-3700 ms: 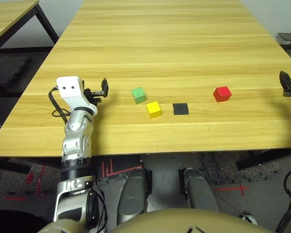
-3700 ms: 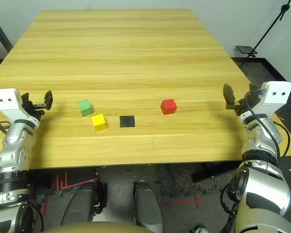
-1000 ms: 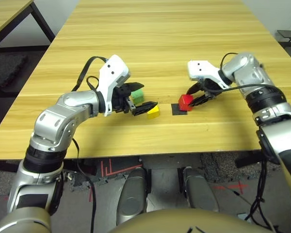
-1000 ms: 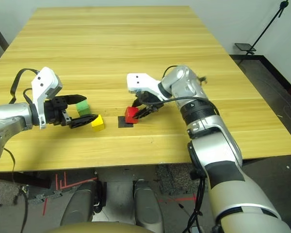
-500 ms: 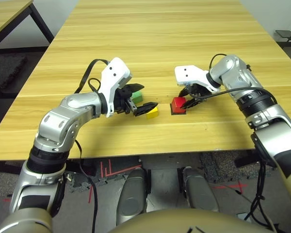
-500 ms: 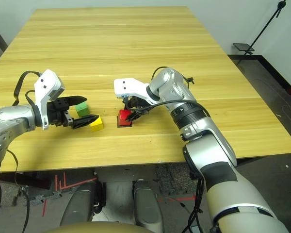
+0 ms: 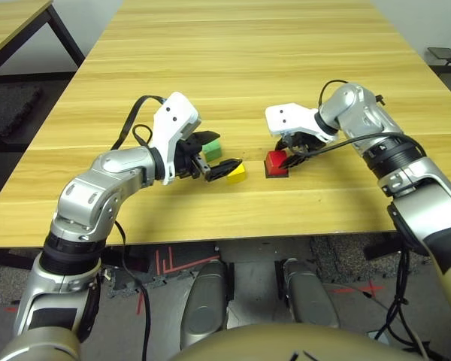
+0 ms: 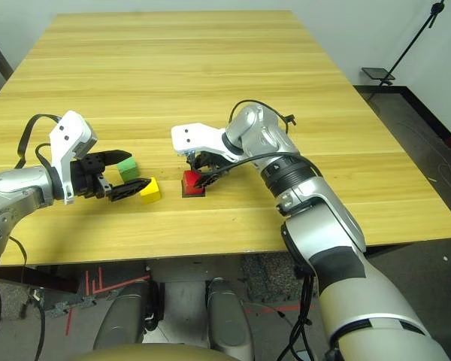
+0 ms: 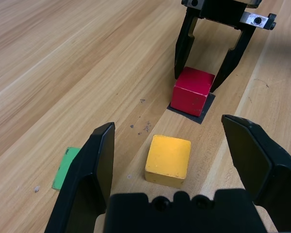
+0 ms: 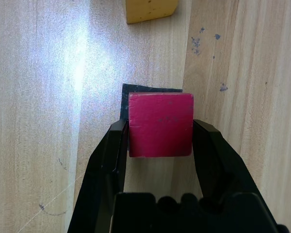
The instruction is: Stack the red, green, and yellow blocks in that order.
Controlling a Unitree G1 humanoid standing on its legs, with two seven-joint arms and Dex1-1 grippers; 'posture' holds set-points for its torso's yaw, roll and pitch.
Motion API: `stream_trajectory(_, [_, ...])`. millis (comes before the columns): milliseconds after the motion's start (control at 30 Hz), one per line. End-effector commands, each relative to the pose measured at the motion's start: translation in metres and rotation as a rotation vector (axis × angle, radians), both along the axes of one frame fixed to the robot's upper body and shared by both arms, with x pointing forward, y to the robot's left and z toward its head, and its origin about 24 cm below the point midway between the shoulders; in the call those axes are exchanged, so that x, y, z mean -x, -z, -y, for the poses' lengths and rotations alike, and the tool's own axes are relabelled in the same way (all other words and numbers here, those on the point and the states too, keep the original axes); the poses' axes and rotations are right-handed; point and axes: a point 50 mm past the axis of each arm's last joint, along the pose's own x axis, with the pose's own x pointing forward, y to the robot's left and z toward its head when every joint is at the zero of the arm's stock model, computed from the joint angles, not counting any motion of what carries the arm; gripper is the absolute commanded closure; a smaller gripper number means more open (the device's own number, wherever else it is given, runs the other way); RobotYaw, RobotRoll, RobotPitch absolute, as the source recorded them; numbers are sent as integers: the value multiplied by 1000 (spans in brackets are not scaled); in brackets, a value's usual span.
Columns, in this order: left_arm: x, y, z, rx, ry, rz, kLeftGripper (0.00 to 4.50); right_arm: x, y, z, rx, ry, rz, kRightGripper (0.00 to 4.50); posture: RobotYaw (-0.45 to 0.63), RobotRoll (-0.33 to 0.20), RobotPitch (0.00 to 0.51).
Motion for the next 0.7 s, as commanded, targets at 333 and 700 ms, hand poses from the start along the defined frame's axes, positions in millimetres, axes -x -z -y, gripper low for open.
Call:
stream_trajectory(333, [-13, -2, 11, -221, 225, -22, 0, 0, -35, 31, -172, 30, 32, 38, 273, -153, 67])
stream_trajectory(700, [-40, -1, 16, -313, 292, -25, 0, 18, -84, 103, -388, 225, 70, 38, 161, -115, 62])
